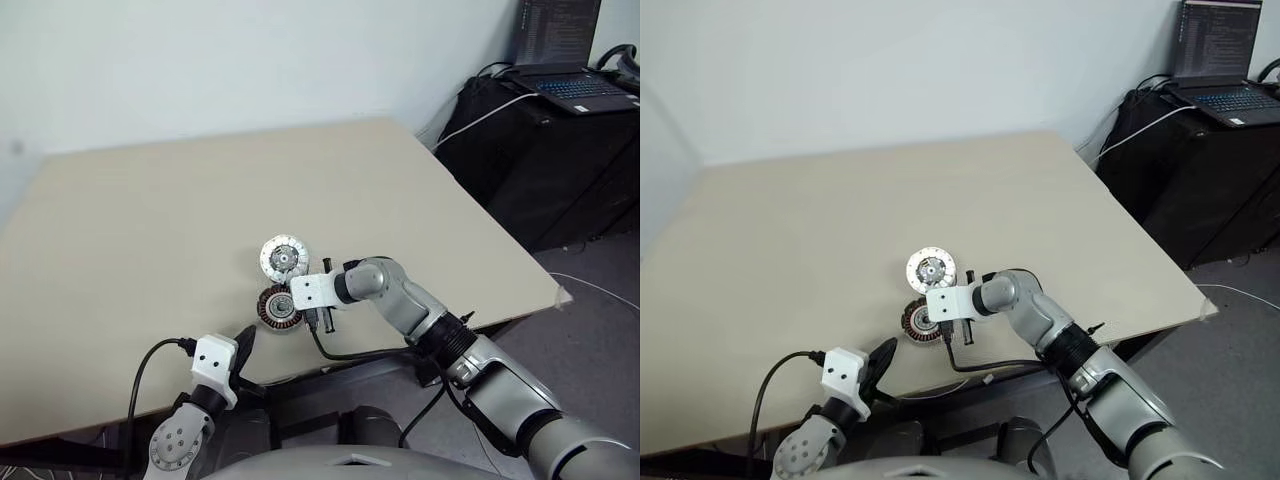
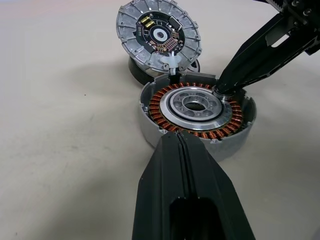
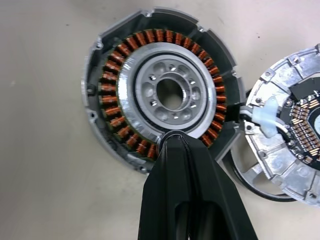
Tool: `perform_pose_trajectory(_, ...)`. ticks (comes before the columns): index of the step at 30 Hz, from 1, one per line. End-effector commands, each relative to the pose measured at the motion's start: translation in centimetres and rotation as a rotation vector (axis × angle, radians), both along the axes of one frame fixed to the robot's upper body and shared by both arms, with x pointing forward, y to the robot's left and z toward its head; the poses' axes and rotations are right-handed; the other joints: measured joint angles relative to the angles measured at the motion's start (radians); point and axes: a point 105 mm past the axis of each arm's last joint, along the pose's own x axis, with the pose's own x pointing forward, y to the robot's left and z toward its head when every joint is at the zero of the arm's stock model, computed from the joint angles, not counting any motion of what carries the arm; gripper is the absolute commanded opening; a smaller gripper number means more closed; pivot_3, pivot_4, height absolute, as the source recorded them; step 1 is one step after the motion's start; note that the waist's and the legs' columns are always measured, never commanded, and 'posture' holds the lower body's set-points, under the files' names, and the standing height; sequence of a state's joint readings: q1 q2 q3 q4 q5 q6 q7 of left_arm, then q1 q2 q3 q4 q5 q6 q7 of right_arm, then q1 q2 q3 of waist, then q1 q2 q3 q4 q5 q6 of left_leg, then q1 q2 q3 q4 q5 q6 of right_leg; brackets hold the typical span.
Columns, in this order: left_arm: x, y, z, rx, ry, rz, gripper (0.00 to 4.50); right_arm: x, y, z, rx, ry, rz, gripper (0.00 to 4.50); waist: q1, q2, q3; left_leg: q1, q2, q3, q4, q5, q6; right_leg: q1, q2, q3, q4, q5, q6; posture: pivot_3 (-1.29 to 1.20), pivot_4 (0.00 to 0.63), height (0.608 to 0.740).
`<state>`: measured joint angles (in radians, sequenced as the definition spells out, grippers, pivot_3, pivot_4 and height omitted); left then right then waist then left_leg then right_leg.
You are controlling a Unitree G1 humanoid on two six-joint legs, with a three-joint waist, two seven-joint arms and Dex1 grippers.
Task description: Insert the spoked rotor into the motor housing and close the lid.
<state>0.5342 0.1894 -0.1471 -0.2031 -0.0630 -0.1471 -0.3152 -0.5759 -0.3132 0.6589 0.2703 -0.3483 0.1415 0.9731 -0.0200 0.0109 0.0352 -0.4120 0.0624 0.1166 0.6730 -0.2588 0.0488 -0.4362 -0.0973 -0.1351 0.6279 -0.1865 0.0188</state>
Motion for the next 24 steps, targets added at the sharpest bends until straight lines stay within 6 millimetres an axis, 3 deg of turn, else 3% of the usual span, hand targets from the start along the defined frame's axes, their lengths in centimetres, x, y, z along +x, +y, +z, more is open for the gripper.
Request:
perform_pose_trajectory(1, 0.4, 0.0, 1.0, -0.011, -0.051, 0.005, 0.00, 0.6, 1.1, 1.7, 0.055, -0.042, 0.013, 0.01, -0.001, 0.000, 0.000, 0.000, 0.000, 0.000, 0.000, -0.001, -0.001, -0.001, 0.001, 0.000, 0.000, -0.001, -0.001, 0.00, 0.000, 0.740)
perform_pose_trajectory(12, 0.4, 0.1, 1.0, -0.007, -0.047, 0.014, 0.00, -1.1, 2.6, 2.6, 0.154, 0.025, 0.070, 0.01, 0.004, 0.000, 0.000, 0.000, 0.003, 0.000, 0.001, -0.003, -0.004, -0.001, 0.004, 0.000, 0.002, -0.003, -0.005, 0.00, 0.000, 0.740)
perform_pose_trajectory(24, 0.0, 0.6, 0.1, -0.006, -0.033, 0.016, 0.00, -0.3, 1.6, 3.1, 0.145, -0.006, 0.030, 0.01, 0.008, 0.000, 0.000, 0.000, 0.003, 0.000, 0.004, -0.003, -0.003, -0.001, 0.004, 0.000, 0.003, -0.003, -0.005, 0.00, 0.000, 0.740)
